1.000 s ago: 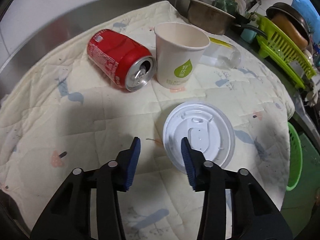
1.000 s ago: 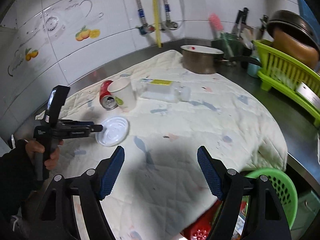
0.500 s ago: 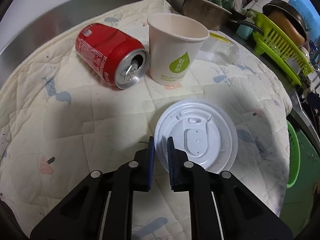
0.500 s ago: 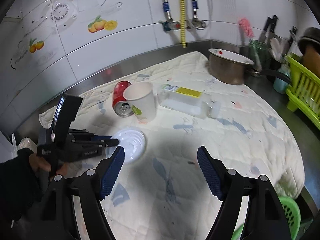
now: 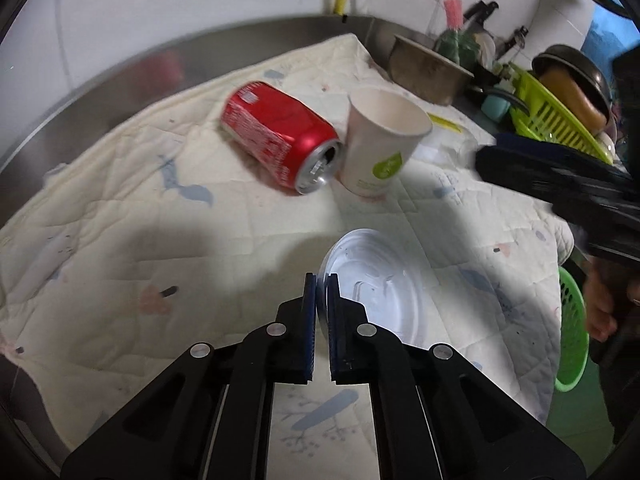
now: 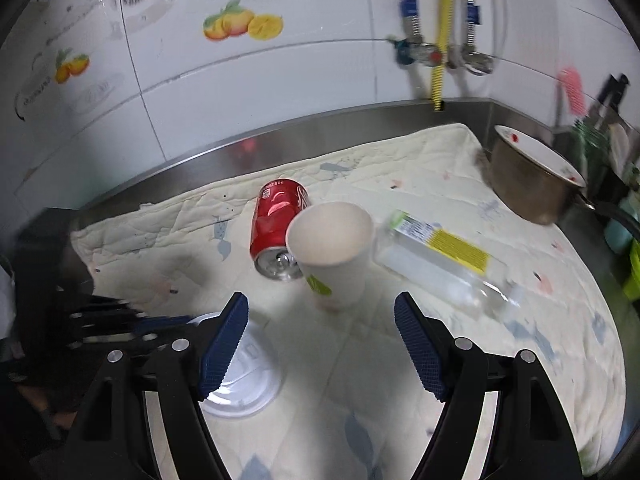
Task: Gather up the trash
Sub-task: 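Grasp the white paper cup with the right gripper while the left gripper grasps the white lid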
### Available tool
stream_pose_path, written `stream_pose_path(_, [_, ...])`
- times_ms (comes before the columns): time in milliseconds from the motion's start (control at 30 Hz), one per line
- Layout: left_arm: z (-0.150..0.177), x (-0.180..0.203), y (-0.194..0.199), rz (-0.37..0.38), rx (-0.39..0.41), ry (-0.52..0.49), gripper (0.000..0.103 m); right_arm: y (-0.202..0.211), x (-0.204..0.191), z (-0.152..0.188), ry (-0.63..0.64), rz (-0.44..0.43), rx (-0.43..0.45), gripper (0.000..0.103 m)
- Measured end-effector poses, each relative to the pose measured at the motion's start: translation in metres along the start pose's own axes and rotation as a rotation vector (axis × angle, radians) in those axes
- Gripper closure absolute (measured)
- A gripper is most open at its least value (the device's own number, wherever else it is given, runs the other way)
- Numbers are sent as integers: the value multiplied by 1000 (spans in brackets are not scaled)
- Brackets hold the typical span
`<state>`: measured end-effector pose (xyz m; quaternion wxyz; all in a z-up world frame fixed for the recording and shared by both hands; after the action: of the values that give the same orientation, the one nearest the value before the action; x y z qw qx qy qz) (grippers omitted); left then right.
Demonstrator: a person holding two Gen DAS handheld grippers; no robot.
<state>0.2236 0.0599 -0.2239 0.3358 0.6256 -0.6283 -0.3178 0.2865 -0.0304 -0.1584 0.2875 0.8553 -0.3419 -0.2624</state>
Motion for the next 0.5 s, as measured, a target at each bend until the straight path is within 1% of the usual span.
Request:
stream_pose_path(67, [0,-6,4,-5,2,6,99,-15,-2,-5,18,-2,-15,30])
stream_pose_path(233, [2,-16,11,-5,13,23,99,-48,5,-13,51,37,-47,30])
stream_pose_path(400, [2,-18,14,0,19,29,99,-64,18,-19,9,47,-50,30])
stream_pose_path(433, [2,-17,15,2,20,29,99,-66,21,-20,-4,43,-45,31])
stream_pose_path(467, [2,-17,16,2,22,27,99,-68,23,-22,-14,37,-44,36])
stream_pose_path(500, [2,-16,16,2,25,25,99,-70,25,-22,-24,31,-43,39])
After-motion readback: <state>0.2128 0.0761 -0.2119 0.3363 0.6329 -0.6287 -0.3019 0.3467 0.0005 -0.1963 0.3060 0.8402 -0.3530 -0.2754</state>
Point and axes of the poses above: each gripper's, at about its wrist camera, not at the fingertips, and y roughly against the way its jaws point, x to its right, z to its underside, the point moved 10 cm from there along -y, roughly the way its jaws point, and after that the axes turned 12 degrees about -z, right-handed, at the moved point
